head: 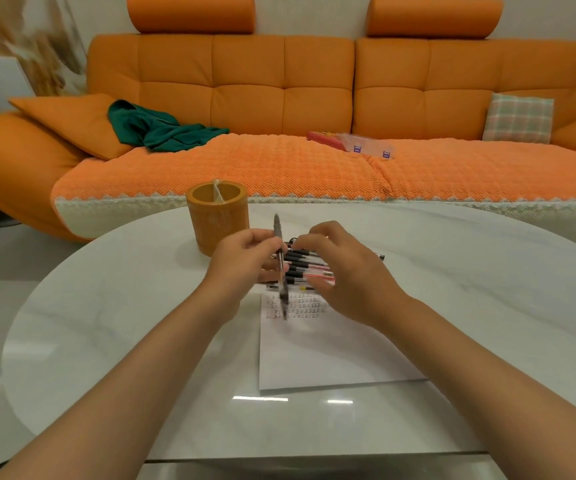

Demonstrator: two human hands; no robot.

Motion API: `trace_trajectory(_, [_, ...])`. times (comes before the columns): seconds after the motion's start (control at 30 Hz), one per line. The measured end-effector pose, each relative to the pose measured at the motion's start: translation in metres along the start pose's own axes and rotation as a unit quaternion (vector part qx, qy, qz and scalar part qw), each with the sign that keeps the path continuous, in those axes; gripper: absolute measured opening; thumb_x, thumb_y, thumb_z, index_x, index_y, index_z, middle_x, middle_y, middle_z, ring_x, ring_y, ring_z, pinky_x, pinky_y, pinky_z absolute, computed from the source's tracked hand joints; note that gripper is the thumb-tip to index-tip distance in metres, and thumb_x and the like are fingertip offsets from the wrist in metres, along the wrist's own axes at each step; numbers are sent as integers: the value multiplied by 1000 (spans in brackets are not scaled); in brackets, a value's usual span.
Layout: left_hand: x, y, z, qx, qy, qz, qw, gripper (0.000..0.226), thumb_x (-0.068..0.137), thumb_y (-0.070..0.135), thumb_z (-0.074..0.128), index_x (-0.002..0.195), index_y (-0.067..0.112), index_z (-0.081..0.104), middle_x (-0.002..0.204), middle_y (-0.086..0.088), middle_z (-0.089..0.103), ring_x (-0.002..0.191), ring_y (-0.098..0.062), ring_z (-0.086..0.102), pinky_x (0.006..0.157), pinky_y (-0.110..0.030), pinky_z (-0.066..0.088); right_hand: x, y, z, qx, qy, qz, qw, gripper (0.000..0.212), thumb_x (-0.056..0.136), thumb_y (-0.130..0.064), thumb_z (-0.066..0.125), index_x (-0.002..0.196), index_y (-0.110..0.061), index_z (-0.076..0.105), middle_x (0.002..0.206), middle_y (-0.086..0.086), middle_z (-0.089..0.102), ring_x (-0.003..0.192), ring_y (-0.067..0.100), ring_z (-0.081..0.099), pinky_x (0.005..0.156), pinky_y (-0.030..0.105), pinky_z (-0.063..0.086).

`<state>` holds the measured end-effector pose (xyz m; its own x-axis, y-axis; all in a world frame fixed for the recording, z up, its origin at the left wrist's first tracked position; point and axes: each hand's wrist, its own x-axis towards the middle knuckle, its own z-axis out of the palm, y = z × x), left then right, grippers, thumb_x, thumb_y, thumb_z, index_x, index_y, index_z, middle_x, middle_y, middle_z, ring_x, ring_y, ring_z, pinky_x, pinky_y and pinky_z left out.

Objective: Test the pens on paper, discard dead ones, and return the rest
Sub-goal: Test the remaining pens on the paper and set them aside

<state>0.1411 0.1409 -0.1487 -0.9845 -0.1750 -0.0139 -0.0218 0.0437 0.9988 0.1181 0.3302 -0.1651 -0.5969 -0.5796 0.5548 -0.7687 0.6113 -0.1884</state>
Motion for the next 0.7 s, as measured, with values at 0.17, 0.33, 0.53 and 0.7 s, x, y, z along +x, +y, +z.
trace_trajectory(0.17, [-5, 0, -1, -148, -101, -104, 978, 27, 101, 18, 56, 120, 2, 64, 110, -13, 75, 98, -27, 74, 74, -32, 61, 0, -5, 2, -26, 22, -128, 991, 32, 85, -19, 74, 117, -22, 71, 111, 13, 59, 88, 26, 57, 62, 36, 52])
trace_trajectory(0.33, [-5, -8, 4, 19, -74, -72, 994, 25, 102, 27, 54, 111, 10, 70, 99, -7, 76, 86, -20, 75, 67, -25, 58, -2, 2, 1, -49, 35, -124, 990, 27, 91, -6, 65, 114, -17, 72, 116, 16, 62, 104, 32, 57, 86, 39, 48])
trace_trajectory(0.53, [-4, -21, -2, 342, -102, 106, 928, 10, 94, 27, 67, 101, 32, 73, 92, 15, 67, 82, -3, 60, 68, -17, 45, -4, 11, -12, -52, -84, 15, 995, 21, 90, -15, 40, 93, -18, 60, 87, -1, 60, 81, 19, 49, 83, 36, 44])
trace_trajectory(0.7, [-5, -24, -2, 481, -158, 179, 844, 21, 90, 37, 70, 110, 34, 74, 99, 16, 60, 90, -6, 54, 75, -23, 48, -8, 14, -12, -118, -124, 79, 982, 45, 90, -54, 38, 66, -17, 49, 59, 0, 51, 54, 14, 43, 49, 32, 31])
